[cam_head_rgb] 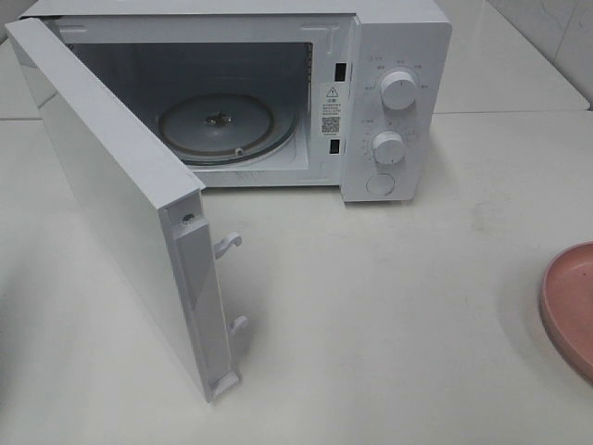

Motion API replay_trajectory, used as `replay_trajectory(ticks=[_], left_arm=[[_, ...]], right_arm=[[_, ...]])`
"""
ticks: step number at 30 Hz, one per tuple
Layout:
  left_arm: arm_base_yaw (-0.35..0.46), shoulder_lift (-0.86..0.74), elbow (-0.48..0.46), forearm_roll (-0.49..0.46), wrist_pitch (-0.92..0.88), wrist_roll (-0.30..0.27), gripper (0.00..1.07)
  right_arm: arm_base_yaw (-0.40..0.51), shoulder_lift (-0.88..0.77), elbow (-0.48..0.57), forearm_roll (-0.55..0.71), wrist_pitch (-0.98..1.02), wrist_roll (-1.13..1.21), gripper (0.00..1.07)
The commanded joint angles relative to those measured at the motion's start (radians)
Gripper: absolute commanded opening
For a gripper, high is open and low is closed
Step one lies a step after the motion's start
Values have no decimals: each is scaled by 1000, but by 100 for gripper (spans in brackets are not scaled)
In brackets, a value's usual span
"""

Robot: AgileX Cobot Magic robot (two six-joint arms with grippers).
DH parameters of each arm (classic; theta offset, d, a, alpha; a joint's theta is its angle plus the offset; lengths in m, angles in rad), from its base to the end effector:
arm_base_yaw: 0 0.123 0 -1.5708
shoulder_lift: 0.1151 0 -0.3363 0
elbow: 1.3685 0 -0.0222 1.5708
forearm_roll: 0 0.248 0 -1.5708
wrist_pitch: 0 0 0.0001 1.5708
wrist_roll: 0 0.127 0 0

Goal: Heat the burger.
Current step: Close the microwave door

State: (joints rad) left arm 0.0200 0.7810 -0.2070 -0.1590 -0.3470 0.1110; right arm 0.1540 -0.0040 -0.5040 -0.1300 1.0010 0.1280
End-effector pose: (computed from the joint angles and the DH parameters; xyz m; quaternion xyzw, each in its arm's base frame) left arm 0.1448 0.0097 0.2709 -0.0398 0.7550 0.0143 0.6544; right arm -0.0228 -0.0176 0.2682 -0.0100 0.8333 0.0128 0.5526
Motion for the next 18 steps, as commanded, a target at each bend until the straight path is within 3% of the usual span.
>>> replay_trajectory(ticks=[1, 2, 4, 5, 6, 9, 13, 18], left_arm=[[3, 66, 14, 198, -108, -171, 0], [3, 66, 14, 198, -108, -171, 0], [3, 125, 14, 342, -169, -284, 0], [3, 125, 14, 342, -169, -284, 0], [3, 170, 14, 414, -220, -336, 0], [3, 233, 14, 481, -297, -363, 0], [0, 296, 6, 494, -352, -368, 0], [-91, 389, -24, 493, -375, -343, 0]], right_arm=[[-6, -29, 6, -1, -4, -17, 76], [-6, -29, 6, -1, -4, -17, 76], [-6, -29, 6, -1, -4, -17, 76], [-6, -29, 6, -1, -4, -17, 76], [-6, -29, 6, -1, -4, -17, 76], [-6, -29, 6, -1, -4, -17, 76], [-6, -29, 6, -1, -4, -17, 76], [-6, -29, 6, -1, -4, -17, 76]])
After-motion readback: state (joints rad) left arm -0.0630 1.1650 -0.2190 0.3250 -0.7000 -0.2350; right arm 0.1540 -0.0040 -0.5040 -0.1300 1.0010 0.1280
